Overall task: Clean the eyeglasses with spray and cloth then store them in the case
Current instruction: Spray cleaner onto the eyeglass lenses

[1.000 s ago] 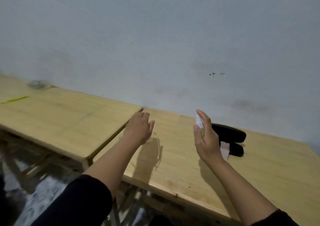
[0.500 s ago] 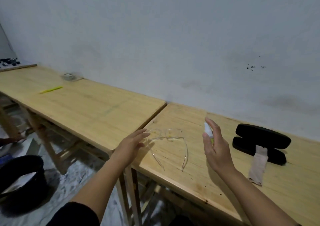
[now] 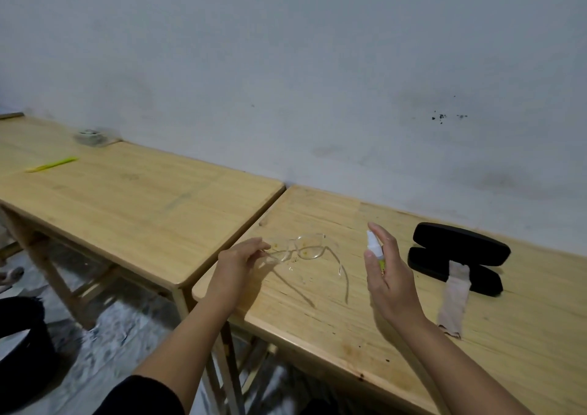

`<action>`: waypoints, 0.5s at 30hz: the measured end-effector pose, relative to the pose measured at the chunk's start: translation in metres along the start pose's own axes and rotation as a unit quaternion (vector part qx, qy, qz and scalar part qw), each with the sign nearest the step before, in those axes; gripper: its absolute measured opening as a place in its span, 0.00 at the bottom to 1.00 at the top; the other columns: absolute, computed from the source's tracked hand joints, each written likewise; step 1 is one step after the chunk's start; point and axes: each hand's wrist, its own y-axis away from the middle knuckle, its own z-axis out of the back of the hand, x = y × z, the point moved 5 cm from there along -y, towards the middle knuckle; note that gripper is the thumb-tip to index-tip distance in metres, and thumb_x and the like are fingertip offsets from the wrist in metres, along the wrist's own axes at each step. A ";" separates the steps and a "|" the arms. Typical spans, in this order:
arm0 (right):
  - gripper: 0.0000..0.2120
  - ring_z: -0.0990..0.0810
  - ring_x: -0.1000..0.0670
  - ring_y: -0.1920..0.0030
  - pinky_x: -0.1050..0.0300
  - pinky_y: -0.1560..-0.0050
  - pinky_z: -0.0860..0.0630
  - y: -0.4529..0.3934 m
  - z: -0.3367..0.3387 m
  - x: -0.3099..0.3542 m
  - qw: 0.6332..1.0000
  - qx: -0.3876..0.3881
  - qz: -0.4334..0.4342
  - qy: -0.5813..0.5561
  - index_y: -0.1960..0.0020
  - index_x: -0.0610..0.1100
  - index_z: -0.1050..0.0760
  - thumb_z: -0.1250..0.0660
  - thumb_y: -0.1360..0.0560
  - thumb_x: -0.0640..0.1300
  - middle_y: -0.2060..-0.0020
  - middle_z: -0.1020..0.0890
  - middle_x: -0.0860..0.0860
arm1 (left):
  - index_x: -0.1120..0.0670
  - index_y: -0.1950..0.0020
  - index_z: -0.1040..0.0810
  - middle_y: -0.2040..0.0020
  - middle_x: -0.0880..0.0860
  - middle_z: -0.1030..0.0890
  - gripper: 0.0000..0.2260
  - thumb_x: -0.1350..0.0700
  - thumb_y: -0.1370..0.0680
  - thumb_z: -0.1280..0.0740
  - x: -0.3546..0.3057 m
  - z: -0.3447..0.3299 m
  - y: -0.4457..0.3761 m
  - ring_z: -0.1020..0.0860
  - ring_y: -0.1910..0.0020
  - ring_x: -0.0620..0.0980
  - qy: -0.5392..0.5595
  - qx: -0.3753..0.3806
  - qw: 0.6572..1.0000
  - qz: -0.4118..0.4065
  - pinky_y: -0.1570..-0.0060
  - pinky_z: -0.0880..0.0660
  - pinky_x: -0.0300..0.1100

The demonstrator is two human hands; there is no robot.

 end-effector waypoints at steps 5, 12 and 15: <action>0.20 0.29 0.61 0.72 0.66 0.66 0.34 0.012 0.016 -0.011 0.999 -0.010 -0.031 -0.001 0.34 0.62 0.40 0.49 0.25 0.59 0.54 0.27 0.52 | 0.53 0.48 0.18 0.52 0.47 0.19 0.12 0.66 0.25 0.35 -0.013 -0.014 -0.008 0.23 0.52 0.39 0.050 -0.022 0.996 0.076 0.52 0.33 0.21; 0.21 0.29 0.58 0.75 0.68 0.71 0.35 0.027 0.034 -0.023 0.998 -0.029 -0.043 0.045 0.35 0.54 0.33 0.50 0.24 0.61 0.76 0.31 0.58 | 0.55 0.52 0.17 0.58 0.47 0.17 0.08 0.64 0.24 0.35 -0.052 -0.037 -0.021 0.19 0.57 0.44 0.138 -0.066 0.984 0.093 0.47 0.25 0.36; 0.19 0.21 0.57 0.60 0.71 0.59 0.32 0.021 0.039 -0.025 0.997 -0.009 -0.062 0.048 0.33 0.52 0.33 0.48 0.22 0.56 0.58 0.18 0.53 | 0.56 0.51 0.17 0.59 0.47 0.18 0.08 0.64 0.24 0.35 -0.071 -0.044 -0.025 0.19 0.56 0.44 0.151 -0.058 0.984 0.081 0.49 0.28 0.31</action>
